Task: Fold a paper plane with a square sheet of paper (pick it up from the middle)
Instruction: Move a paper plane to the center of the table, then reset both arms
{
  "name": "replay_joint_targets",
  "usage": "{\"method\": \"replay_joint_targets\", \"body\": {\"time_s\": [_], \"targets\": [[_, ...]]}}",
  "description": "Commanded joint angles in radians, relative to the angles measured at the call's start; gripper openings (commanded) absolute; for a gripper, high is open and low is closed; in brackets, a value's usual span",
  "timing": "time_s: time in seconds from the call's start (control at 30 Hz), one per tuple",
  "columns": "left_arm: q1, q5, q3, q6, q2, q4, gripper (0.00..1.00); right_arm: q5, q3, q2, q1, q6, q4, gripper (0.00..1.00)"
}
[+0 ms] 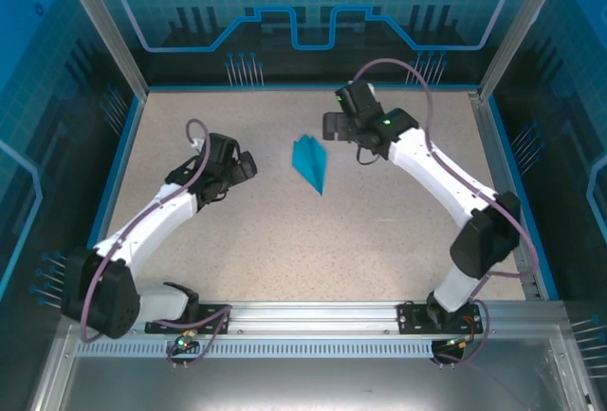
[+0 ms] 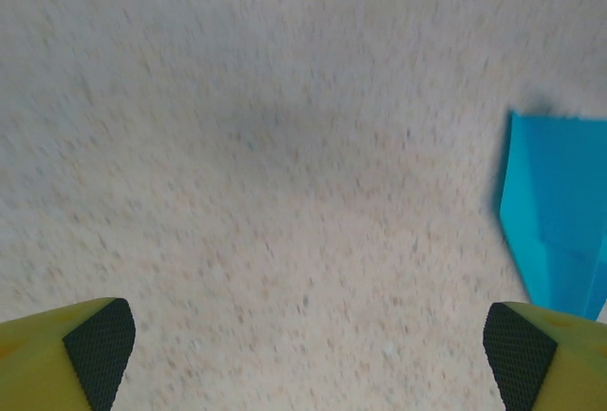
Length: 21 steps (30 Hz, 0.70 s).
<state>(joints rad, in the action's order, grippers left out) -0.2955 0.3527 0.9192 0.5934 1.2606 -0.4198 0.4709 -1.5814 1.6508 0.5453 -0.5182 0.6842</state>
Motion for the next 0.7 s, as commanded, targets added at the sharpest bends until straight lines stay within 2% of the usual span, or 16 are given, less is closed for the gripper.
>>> {"method": "replay_joint_targets", "body": {"time_s": [0.0, 0.1, 0.2, 0.3, 0.47, 0.67], "targets": [[0.046, 0.154, -0.069, -0.088, -0.053, 0.128, 0.98, 0.159, 0.148, -0.091, -0.075, 0.090, -0.091, 0.99], [0.086, 0.225, -0.182, -0.162, -0.099, 0.287, 0.98, 0.213, 0.374, -0.225, -0.167, 0.103, -0.240, 0.99], [0.124, 0.216, -0.296, -0.256, -0.142, 0.448, 0.99, 0.194, 0.594, -0.365, -0.284, 0.094, -0.397, 0.99], [0.162, 0.210, -0.364, -0.311, -0.145, 0.533, 0.98, 0.175, 0.747, -0.456, -0.368, 0.117, -0.481, 1.00], [0.226, 0.125, -0.456, -0.412, -0.093, 0.725, 0.99, 0.208, 0.994, -0.492, -0.447, 0.230, -0.708, 0.99], [0.266, -0.077, -0.525, -0.504, 0.004, 0.959, 0.98, 0.123, 1.105, -0.432, -0.477, 0.303, -0.947, 0.99]]}}
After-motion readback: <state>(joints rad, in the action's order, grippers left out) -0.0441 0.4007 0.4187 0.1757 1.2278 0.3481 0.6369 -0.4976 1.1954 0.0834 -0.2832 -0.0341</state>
